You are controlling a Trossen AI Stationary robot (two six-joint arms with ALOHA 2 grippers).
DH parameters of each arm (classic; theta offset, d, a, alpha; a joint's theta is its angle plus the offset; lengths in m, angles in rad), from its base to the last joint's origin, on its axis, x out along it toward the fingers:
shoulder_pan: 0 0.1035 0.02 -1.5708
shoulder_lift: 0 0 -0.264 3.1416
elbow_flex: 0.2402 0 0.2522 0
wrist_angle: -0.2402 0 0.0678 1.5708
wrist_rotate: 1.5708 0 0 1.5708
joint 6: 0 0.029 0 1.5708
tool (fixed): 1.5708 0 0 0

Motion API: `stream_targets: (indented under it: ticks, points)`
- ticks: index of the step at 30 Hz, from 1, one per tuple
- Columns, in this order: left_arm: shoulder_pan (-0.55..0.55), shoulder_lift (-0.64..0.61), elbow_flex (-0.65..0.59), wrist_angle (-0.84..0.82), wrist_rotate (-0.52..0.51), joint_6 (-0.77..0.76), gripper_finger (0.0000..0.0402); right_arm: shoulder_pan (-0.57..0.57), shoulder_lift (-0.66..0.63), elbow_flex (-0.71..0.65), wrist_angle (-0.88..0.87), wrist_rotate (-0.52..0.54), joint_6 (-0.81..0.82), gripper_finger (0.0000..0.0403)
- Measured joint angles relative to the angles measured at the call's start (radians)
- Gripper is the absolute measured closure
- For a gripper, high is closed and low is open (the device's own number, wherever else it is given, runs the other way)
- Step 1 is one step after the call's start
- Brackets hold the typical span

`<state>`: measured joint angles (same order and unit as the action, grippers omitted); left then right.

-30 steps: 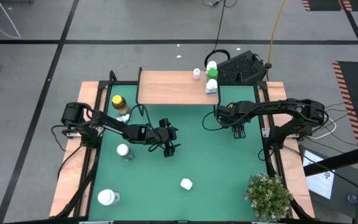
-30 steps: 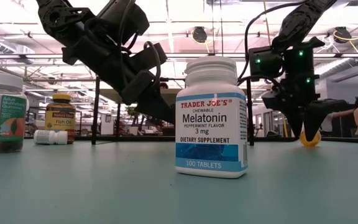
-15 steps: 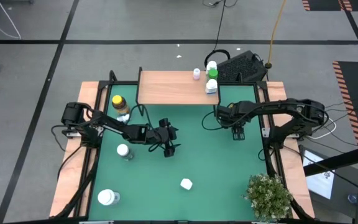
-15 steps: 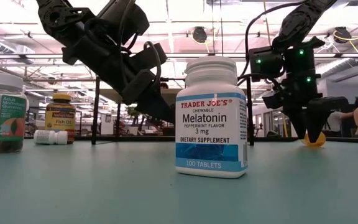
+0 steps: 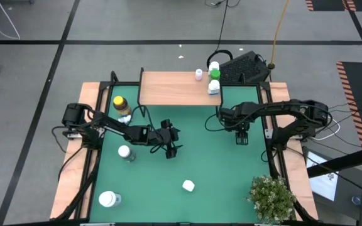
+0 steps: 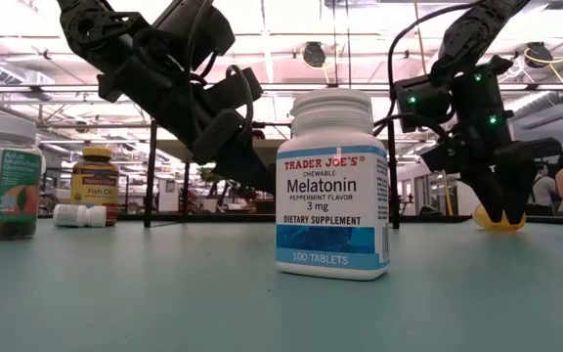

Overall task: Pick and place medicine bottles onto shelf by color
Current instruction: Put the orange pill bottle on the shelf

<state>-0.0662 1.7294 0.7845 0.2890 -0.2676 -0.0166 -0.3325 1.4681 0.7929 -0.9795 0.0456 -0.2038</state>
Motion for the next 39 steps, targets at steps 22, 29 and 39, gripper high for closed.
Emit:
stream_targets:
  ticks: [22, 29, 39]
  points:
    - [0.0, 0.0, 0.0, 0.024, -0.005, 0.005, 0.0046, 0.0, -0.177, 0.0, 0.034, -0.298, 0.096, 0.0275]
    - [0.0, 0.0, 0.0, 0.023, -0.004, 0.005, 0.0046, 0.0, -0.231, 0.0, 0.115, -0.34, 0.185, 0.0296]
    - [0.0, 0.0, 0.0, 0.022, -0.003, 0.005, 0.0046, 0.0, -0.236, 0.0, 0.122, -0.338, 0.317, 0.0294]
